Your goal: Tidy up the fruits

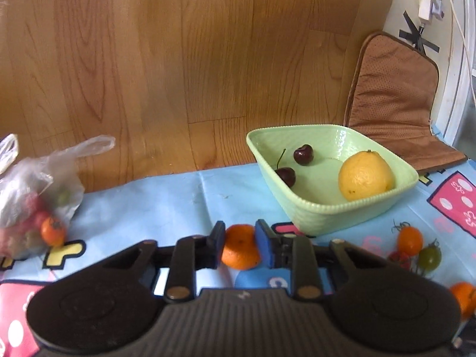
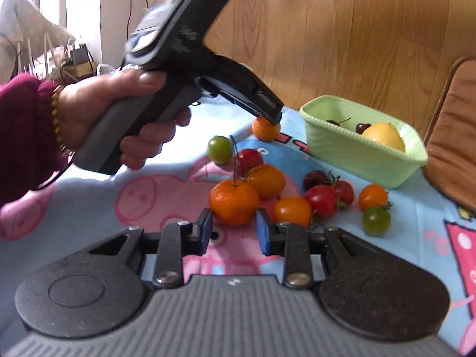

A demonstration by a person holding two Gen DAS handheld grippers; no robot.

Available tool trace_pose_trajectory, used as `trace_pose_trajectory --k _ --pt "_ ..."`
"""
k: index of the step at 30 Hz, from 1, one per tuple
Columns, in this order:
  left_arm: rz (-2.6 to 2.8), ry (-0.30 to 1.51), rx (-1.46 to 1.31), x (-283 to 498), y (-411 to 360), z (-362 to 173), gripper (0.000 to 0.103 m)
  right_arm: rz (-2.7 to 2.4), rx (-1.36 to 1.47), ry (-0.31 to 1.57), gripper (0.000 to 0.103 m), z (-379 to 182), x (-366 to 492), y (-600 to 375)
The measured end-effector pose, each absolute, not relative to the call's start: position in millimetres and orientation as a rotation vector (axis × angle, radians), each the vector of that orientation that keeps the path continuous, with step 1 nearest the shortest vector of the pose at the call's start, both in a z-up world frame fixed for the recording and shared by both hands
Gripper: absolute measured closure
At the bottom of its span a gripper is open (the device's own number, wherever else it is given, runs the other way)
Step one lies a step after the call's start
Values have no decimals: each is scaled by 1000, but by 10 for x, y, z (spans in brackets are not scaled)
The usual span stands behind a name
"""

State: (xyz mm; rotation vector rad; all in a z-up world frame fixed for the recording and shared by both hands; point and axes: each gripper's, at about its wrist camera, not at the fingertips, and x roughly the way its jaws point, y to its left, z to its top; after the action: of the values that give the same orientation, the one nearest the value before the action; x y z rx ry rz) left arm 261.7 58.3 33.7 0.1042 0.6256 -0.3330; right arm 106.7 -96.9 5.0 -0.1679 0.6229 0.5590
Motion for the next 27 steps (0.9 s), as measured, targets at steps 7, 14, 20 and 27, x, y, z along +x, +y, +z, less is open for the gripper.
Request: trace_pose_trajectory --k 7,14,20,27 --pt "-307 621 43 2442 784 455 96 548 -171 618 71 17 1060 -917" --pt "-335 566 83 2489 618 500 62 545 -150 610 71 8 981 -947" --pt "-314 619 203 2701 347 298 61 549 -100 625 70 2 1043 -995" --pt "-334 633 195 2694 390 253 72 555 -131 585 61 19 1085 -896"
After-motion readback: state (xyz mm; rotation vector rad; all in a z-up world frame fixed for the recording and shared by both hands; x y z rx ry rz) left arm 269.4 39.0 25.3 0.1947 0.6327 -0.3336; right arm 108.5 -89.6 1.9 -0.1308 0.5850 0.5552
